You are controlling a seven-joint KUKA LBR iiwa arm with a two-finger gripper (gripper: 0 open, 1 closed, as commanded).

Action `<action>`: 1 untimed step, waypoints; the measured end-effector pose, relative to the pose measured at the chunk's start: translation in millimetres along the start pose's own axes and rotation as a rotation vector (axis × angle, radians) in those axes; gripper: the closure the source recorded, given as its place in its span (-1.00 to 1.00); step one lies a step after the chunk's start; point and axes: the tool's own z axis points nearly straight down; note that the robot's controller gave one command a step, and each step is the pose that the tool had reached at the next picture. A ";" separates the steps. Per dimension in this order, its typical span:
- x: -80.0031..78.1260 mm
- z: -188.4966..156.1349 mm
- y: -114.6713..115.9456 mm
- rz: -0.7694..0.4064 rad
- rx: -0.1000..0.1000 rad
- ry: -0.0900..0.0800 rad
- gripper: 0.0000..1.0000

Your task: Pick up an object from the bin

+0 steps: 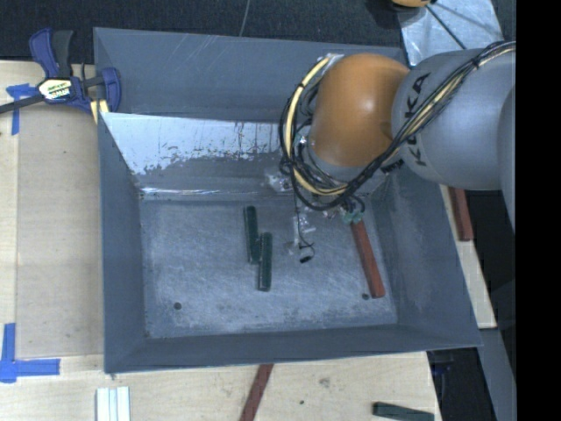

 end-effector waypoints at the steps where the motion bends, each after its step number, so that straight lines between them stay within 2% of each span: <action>1: -2.9 35.5 12.1 -0.356 -0.002 0.003 -1.00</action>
Offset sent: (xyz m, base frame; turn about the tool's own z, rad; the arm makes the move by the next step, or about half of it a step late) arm -0.0044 0.0469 -0.0682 -0.3708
